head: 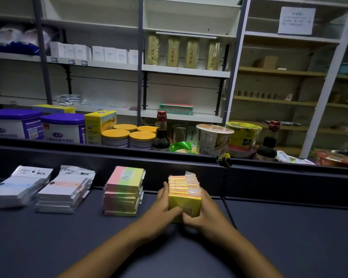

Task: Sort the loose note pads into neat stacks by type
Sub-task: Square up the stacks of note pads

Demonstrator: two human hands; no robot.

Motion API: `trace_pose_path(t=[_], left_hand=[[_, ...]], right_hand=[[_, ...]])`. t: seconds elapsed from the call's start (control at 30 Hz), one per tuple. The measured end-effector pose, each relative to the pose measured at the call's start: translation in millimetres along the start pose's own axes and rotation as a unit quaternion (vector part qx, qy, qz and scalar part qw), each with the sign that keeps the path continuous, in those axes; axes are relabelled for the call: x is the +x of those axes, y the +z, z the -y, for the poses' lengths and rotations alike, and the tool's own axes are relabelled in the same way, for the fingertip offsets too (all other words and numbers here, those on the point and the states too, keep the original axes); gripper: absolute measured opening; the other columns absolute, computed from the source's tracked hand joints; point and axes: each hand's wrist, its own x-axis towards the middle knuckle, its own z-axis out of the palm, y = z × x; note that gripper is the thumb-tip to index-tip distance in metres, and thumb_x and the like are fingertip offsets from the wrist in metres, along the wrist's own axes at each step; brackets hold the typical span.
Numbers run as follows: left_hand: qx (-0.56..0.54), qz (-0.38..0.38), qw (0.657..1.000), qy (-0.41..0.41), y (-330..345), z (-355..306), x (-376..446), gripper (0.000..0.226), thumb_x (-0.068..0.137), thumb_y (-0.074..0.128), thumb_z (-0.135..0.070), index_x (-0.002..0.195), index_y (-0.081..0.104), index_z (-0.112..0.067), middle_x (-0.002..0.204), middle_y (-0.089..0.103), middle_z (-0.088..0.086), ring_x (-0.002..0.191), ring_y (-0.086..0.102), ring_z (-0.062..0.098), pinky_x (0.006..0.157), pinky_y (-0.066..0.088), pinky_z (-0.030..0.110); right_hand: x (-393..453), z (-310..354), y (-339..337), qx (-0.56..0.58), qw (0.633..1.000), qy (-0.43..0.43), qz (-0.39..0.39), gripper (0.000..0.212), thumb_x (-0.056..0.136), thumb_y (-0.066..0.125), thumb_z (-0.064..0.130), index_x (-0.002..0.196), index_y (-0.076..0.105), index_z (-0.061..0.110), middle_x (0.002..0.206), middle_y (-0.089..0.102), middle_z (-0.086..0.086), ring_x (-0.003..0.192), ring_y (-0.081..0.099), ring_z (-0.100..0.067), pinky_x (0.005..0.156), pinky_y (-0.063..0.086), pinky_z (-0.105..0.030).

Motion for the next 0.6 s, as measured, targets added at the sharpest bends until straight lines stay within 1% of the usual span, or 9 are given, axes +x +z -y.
trace_pose_path(t=[0.1,0.17,0.2,0.3,0.37,0.43,0.5,0.53,0.6], left_hand=[[-0.001,0.005,1.0,0.002,-1,3,1,0.087,0.095,0.055,-0.01,0.156,-0.007,-0.012,0.157,0.012,-0.005,0.143,0.021,0.005,0.101,0.023,0.003],[-0.006,-0.003,1.0,0.012,-5,3,1,0.087,0.092,0.061,-0.01,0.156,0.003,-0.015,0.152,0.022,-0.006,0.139,0.031,0.006,0.093,0.029,-0.003],[-0.021,-0.012,1.0,0.017,-7,3,1,0.087,0.09,0.066,-0.01,0.156,0.009,-0.02,0.148,0.029,-0.007,0.134,0.038,0.006,0.089,0.035,-0.002],[-0.083,-0.034,0.996,0.011,-14,2,0,0.1,0.077,0.081,-0.011,0.152,0.018,-0.028,0.143,0.043,-0.008,0.121,0.054,0.007,0.087,0.048,0.01],[-0.113,-0.042,0.993,0.015,-17,3,0,0.104,0.067,0.088,-0.016,0.15,0.025,-0.025,0.139,0.049,-0.006,0.118,0.059,0.006,0.09,0.051,0.018],[-0.164,-0.053,0.985,0.018,-16,4,0,0.102,0.059,0.089,-0.025,0.145,0.034,-0.024,0.135,0.055,-0.006,0.118,0.059,0.005,0.095,0.052,0.023],[-0.216,-0.057,0.975,0.021,-15,3,-1,0.097,0.054,0.089,-0.031,0.139,0.042,-0.027,0.133,0.06,-0.004,0.121,0.059,0.01,0.101,0.051,0.032],[-0.236,-0.055,0.97,0.023,-15,3,0,0.094,0.055,0.089,-0.031,0.137,0.043,-0.028,0.132,0.061,-0.002,0.122,0.06,0.013,0.102,0.05,0.036],[-0.262,-0.046,0.964,0.028,-16,3,1,0.09,0.057,0.089,-0.028,0.135,0.044,-0.029,0.131,0.062,0.0,0.121,0.061,0.017,0.099,0.052,0.036]], right_hand=[[-1,0,-2,-0.013,1.0,0.007,0.009,0.067,0.064,0.07,0.047,0.124,0.042,0.055,0.125,0.048,0.028,0.12,0.048,0.004,0.102,0.044,-0.022],[0,1,-6,-0.014,1.0,0.004,0.003,0.067,0.061,0.07,0.051,0.123,0.044,0.055,0.125,0.051,0.028,0.118,0.049,0.008,0.099,0.043,-0.016],[0,2,-9,-0.008,1.0,0.005,0.003,0.068,0.06,0.072,0.05,0.124,0.047,0.052,0.126,0.053,0.024,0.117,0.051,0.007,0.099,0.045,-0.018],[0,4,-18,0.035,0.999,0.018,0.017,0.073,0.061,0.079,0.043,0.129,0.053,0.038,0.128,0.061,0.009,0.115,0.06,-0.003,0.1,0.052,-0.033],[1,4,-25,0.058,0.997,0.028,0.032,0.076,0.064,0.083,0.037,0.134,0.052,0.035,0.128,0.062,0.008,0.115,0.062,-0.008,0.097,0.055,-0.038],[2,4,-28,0.077,0.996,0.035,0.026,0.089,0.063,0.086,0.038,0.142,0.044,0.033,0.134,0.058,0.011,0.122,0.058,-0.008,0.1,0.053,-0.036],[4,4,-27,0.106,0.992,0.061,0.001,0.11,0.055,0.088,0.045,0.149,0.033,0.029,0.141,0.049,0.008,0.126,0.054,-0.01,0.102,0.051,-0.034],[4,5,-26,0.131,0.988,0.078,-0.003,0.117,0.051,0.088,0.048,0.15,0.03,0.028,0.141,0.049,0.005,0.124,0.056,-0.012,0.099,0.053,-0.032],[5,6,-23,0.178,0.98,0.091,-0.005,0.118,0.046,0.09,0.047,0.148,0.034,0.026,0.134,0.056,0.001,0.113,0.065,-0.013,0.088,0.056,-0.027]])
